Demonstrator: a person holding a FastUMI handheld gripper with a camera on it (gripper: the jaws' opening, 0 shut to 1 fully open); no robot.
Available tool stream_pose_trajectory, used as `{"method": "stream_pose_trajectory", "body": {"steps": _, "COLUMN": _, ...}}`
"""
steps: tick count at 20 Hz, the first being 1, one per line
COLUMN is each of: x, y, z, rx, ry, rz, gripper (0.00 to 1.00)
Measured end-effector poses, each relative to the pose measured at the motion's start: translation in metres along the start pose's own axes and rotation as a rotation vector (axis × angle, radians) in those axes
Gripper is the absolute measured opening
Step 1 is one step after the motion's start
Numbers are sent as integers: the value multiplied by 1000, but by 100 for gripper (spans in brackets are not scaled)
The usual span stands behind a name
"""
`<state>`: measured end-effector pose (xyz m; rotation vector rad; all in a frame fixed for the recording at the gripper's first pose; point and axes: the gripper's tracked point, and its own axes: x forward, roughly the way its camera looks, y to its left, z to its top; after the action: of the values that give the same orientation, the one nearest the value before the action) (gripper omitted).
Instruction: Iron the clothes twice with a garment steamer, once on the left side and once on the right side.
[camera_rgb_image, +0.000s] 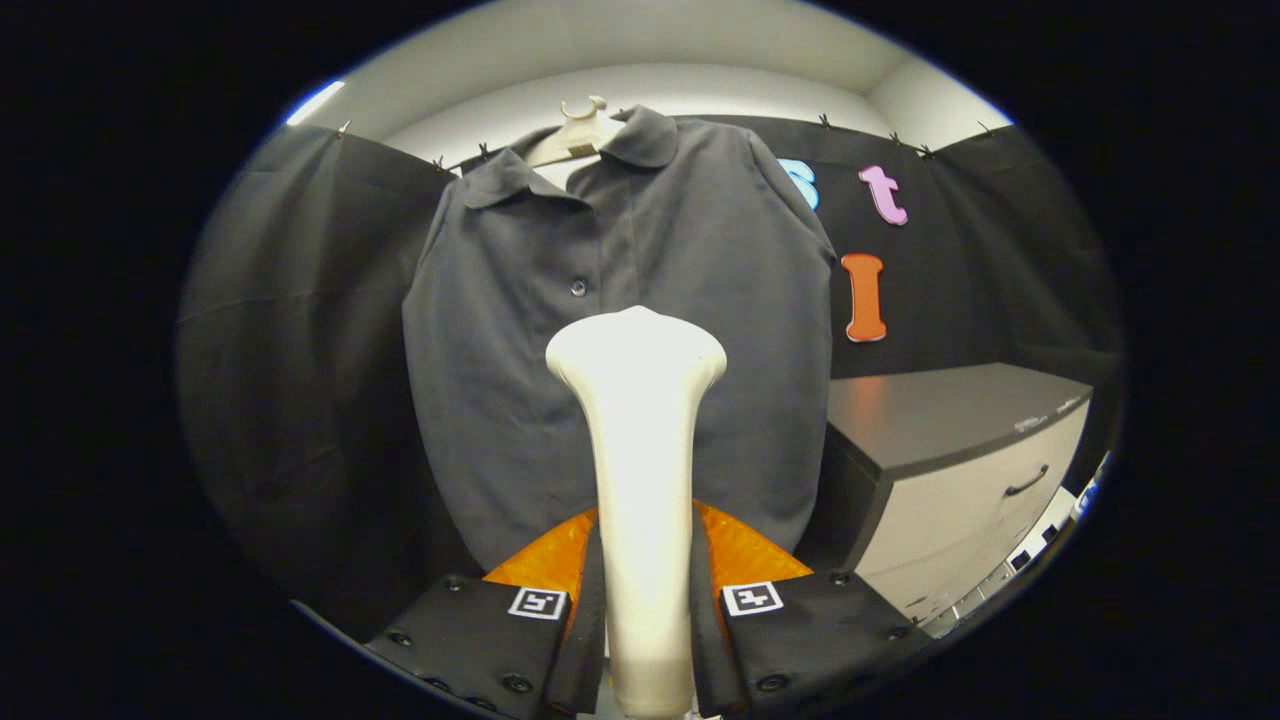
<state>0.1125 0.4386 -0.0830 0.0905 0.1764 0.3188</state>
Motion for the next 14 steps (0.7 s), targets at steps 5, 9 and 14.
{"method": "stream_pose_trajectory", "body": {"steps": 5, "x": 26, "y": 41, "z": 52, "rx": -25, "ry": -101, "rz": 75, "gripper": 43}}
{"method": "stream_pose_trajectory", "body": {"steps": 9, "x": 31, "y": 83, "z": 73, "rx": -28, "ry": -119, "rz": 175, "gripper": 43}}
{"method": "stream_pose_trajectory", "body": {"steps": 14, "x": 53, "y": 105, "z": 88, "rx": -58, "ry": -145, "rz": 200, "gripper": 43}}
